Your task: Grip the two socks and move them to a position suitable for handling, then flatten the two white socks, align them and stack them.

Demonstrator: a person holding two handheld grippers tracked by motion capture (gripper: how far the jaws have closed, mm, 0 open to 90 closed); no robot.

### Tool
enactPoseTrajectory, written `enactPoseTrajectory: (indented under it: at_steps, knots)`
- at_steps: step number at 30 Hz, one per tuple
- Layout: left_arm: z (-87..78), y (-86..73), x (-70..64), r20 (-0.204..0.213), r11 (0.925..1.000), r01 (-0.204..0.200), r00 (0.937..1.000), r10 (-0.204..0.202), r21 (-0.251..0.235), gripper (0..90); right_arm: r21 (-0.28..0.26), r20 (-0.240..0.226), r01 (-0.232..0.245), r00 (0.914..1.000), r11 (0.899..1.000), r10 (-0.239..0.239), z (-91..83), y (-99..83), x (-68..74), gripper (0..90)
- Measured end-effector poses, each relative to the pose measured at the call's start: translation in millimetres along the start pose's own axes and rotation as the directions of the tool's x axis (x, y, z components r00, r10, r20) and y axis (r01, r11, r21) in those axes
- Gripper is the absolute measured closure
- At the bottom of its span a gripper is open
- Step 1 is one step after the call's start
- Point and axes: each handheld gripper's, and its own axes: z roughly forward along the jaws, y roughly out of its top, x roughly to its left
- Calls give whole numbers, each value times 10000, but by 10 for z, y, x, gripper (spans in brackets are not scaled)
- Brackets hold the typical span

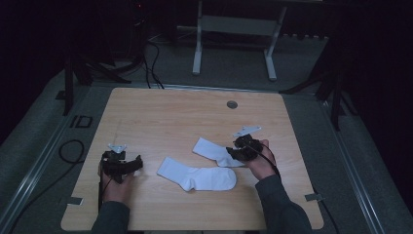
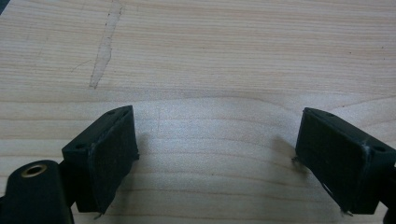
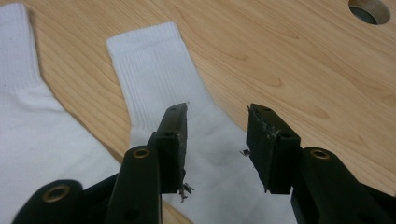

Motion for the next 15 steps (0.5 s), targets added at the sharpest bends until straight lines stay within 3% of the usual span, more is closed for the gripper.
enactPoseTrajectory:
  at_steps: [8, 15]
  knots:
    - [0, 0, -1, -1, 10000, 7, 10000, -7, -5, 125, 139, -149, 505, 9986, 9986, -503, 81, 91, 95, 577]
    - [0, 0, -1, 0, 10000, 7, 10000, -7, -5, 125, 324, -382, 675, 9971, 9972, -662, 236, 171, 124, 603]
